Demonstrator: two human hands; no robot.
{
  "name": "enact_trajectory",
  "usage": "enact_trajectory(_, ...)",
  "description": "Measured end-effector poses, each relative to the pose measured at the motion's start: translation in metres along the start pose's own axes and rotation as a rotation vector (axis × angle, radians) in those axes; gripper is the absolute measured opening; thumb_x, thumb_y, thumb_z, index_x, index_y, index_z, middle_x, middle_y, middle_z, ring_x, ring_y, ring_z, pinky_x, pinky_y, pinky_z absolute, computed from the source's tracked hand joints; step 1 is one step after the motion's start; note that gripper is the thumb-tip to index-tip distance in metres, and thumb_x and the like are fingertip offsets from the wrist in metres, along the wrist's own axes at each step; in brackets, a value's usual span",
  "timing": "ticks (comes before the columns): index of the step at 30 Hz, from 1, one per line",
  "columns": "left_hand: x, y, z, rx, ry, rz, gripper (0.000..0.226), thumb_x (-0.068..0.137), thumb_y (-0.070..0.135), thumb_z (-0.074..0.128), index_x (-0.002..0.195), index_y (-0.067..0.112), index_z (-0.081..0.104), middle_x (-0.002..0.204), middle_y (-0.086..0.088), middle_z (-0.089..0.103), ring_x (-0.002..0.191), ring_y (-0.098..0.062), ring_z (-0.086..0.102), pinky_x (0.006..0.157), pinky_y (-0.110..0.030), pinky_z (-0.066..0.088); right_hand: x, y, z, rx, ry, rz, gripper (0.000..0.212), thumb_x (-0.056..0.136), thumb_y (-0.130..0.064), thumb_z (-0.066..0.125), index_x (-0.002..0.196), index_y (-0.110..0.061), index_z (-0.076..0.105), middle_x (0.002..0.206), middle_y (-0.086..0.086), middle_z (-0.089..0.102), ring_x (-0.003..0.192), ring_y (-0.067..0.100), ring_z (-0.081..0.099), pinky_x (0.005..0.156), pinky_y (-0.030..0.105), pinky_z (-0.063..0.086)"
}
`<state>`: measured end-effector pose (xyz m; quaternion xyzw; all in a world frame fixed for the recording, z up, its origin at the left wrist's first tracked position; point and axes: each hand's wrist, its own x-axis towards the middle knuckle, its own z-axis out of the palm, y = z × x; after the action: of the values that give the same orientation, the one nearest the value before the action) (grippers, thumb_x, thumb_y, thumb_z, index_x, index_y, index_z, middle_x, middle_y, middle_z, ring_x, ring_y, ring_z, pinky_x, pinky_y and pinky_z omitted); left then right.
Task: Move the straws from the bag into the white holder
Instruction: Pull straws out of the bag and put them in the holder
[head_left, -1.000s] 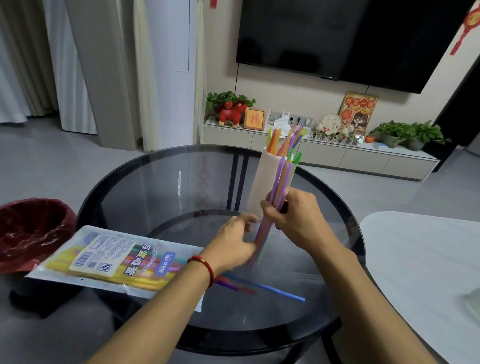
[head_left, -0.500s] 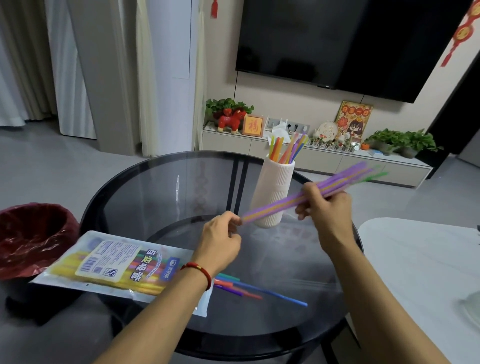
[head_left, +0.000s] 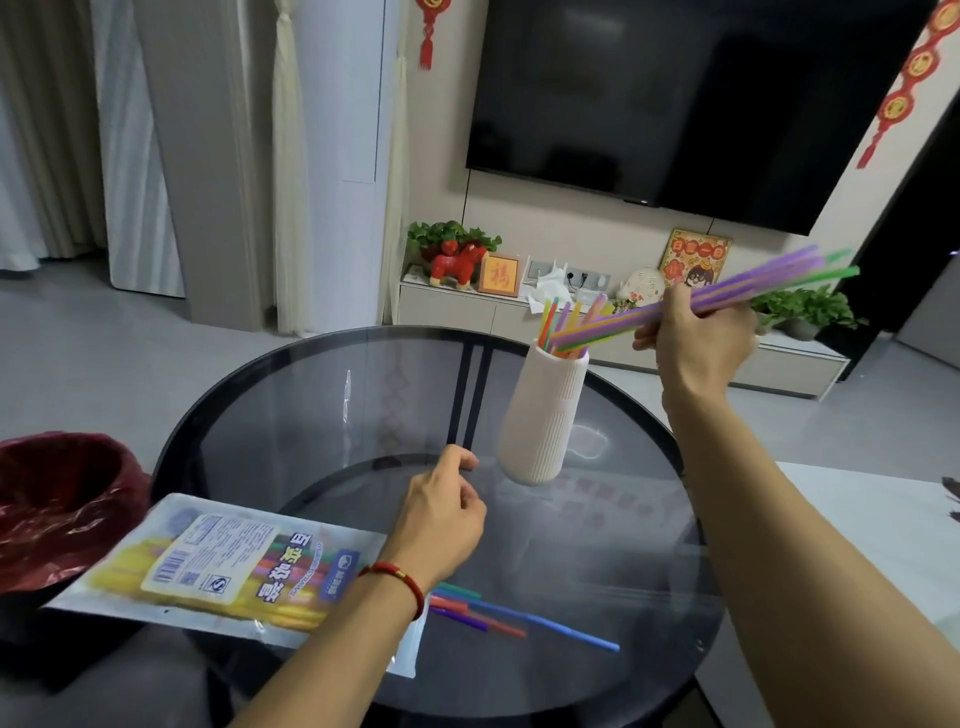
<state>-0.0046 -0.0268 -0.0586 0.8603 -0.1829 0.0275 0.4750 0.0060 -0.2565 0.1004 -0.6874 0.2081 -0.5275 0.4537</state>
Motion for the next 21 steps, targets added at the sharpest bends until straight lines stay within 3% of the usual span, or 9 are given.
enact_trajectory(2,0.0,0.001,-0.001,-0.008,0.0,0.007,0.036,0.092,0.008,0.056,0.122,0.027,0.048,0.09,0.004,0.063,0.082,-0.011,0.063,0.074,-0.032,0.06,0.003,-0.002,0.008,-0.119,-0.066,-0.095,0.038,0.09,-0.027,0.054,0.064,-0.006,0.073,0.048,0.003,0.068,0.043,0.012,0.069,0.06,0.011,0.055)
enact_trajectory(4,0.001,0.001,-0.001,-0.014,0.001,0.009,0.037,0.093,0.008,0.056,0.124,0.026,0.048,0.09,0.004,0.062,0.082,-0.01,0.063,0.073,-0.03,0.06,0.003,-0.004,0.016,-0.202,-0.141,-0.127,0.035,0.091,-0.022,0.055,0.077,0.004,0.073,0.056,0.011,0.071,0.04,0.007,0.067,0.043,0.008,0.046)
enact_trajectory(5,0.001,0.001,-0.002,-0.013,0.001,0.01,0.037,0.093,0.009,0.057,0.124,0.026,0.047,0.09,0.005,0.062,0.082,-0.01,0.063,0.072,-0.029,0.059,0.003,-0.004,0.02,-0.242,-0.178,-0.144,0.033,0.091,-0.02,0.057,0.077,0.006,0.073,0.061,0.015,0.073,0.042,0.009,0.068,0.042,0.012,0.049)
enact_trajectory(9,0.0,0.0,-0.002,-0.007,-0.004,0.016,0.037,0.093,0.009,0.057,0.123,0.028,0.047,0.087,0.006,0.061,0.079,-0.008,0.062,0.069,-0.027,0.059,-0.001,-0.002,0.035,-0.388,-0.4,-0.116,0.029,0.096,-0.02,0.067,0.085,0.005,0.075,0.067,0.017,0.074,0.055,0.026,0.074,0.056,0.038,0.065)
enact_trajectory(12,0.001,-0.001,-0.003,0.001,-0.004,0.023,0.038,0.092,0.009,0.058,0.122,0.029,0.047,0.085,0.008,0.062,0.078,-0.006,0.062,0.069,-0.026,0.058,-0.001,-0.006,0.044,-0.428,-0.464,-0.154,0.04,0.093,-0.038,0.076,0.094,0.003,0.075,0.079,0.013,0.077,0.063,0.027,0.072,0.061,0.039,0.062)
enact_trajectory(14,0.002,-0.003,-0.004,0.002,-0.006,0.026,0.038,0.092,0.009,0.058,0.123,0.029,0.047,0.084,0.007,0.062,0.077,-0.006,0.062,0.066,-0.021,0.055,0.002,-0.008,0.046,-0.448,-0.399,-0.174,0.056,0.087,-0.045,0.08,0.116,0.001,0.068,0.106,0.01,0.072,0.09,0.026,0.067,0.076,0.037,0.055)
enact_trajectory(17,0.001,-0.004,-0.006,0.002,-0.006,0.021,0.038,0.093,0.009,0.058,0.123,0.029,0.046,0.085,0.007,0.062,0.078,-0.006,0.062,0.066,-0.021,0.055,0.0,-0.007,0.043,-0.394,-0.369,-0.234,0.081,0.086,-0.042,0.082,0.147,-0.009,0.041,0.139,0.016,0.054,0.122,0.029,0.056,0.1,0.039,0.048)
enact_trajectory(19,0.0,-0.004,-0.008,0.005,0.007,0.015,0.036,0.093,0.01,0.057,0.122,0.029,0.046,0.089,0.006,0.063,0.08,-0.007,0.062,0.069,-0.024,0.057,-0.005,-0.003,0.041,-0.384,-0.408,-0.332,0.08,0.094,-0.03,0.076,0.156,-0.013,0.03,0.149,0.018,0.048,0.131,0.029,0.052,0.109,0.042,0.045)
enact_trajectory(21,0.0,-0.004,-0.009,0.017,0.013,0.019,0.034,0.093,0.011,0.056,0.121,0.028,0.048,0.092,0.006,0.063,0.083,-0.007,0.062,0.07,-0.023,0.056,-0.011,0.004,0.042,-0.432,-0.544,-0.386,0.059,0.105,-0.025,0.06,0.157,-0.013,0.034,0.156,0.017,0.047,0.138,0.03,0.05,0.113,0.045,0.042)
